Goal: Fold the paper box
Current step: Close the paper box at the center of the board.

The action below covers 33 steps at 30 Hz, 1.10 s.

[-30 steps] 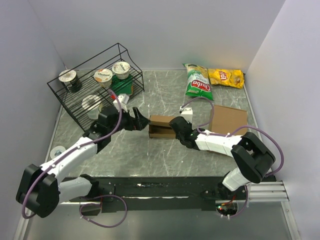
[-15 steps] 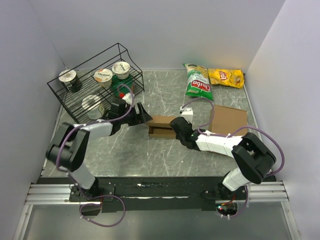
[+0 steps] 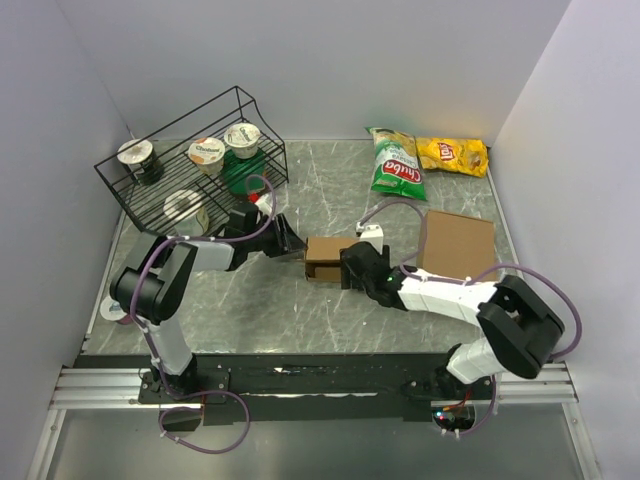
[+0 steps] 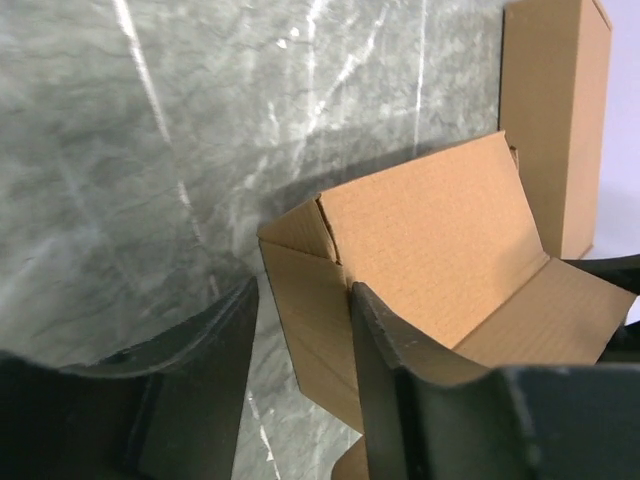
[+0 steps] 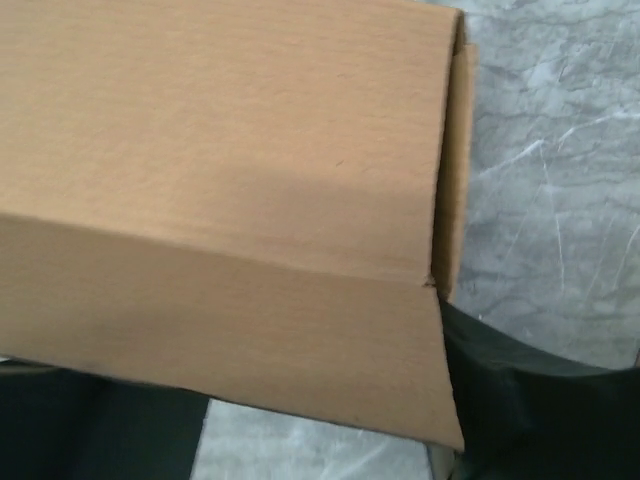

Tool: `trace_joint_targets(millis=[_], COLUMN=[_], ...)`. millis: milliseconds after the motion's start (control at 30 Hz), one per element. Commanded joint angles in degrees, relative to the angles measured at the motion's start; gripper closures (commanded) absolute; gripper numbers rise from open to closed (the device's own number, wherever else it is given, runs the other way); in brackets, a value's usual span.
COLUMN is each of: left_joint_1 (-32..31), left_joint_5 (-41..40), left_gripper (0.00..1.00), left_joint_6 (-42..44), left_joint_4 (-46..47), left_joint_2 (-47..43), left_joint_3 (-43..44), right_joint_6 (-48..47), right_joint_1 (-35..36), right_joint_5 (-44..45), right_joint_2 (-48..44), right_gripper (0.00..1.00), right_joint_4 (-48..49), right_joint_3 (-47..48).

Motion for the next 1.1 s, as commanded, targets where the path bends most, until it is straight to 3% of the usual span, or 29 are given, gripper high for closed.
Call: trace_joint_targets(millis=[0, 133, 367, 567, 867, 1067], left_joint_1=[0.1, 0.1, 0.1, 0.0, 0.0, 0.0], left_joint_5=[-1.0, -1.1, -1.1, -2.2, -2.6, -2.6], left_gripper=[0.54, 0.55, 0.55, 0.55, 0.54, 0.54], left_joint_6=[2.5, 3.0, 2.6, 3.9, 5.7, 6.3], left_joint_4=[0.4, -0.2, 0.8, -1.1, -2.4, -2.4], left_joint_2=[1.5, 1.9, 1.2, 0.8, 0.8, 0.3], left_joint_3=[1.6, 2.7, 3.3, 4.3, 6.1, 6.0], right_joint_6=[-4.7, -6.6, -5.2, -7.9, -14.4, -18.0], right_joint_1=[0.7, 0.6, 0.7, 1.7, 3.9, 3.9], right_joint_5=[-0.9, -3.9, -5.3, -8.6, -24.9, -31.6], right_joint_2=[-6.5, -10.2, -12.2, -20.2, -39.6, -45.5], right_gripper=[0.16, 0.07, 0.03, 0.02, 0.00, 0.00], right_joint_4=[-4.9, -5.8, -9.7, -10.5, -9.2, -7.9], right_joint_3=[-2.5, -3.7, -3.4, -5.8, -11.0, -10.6])
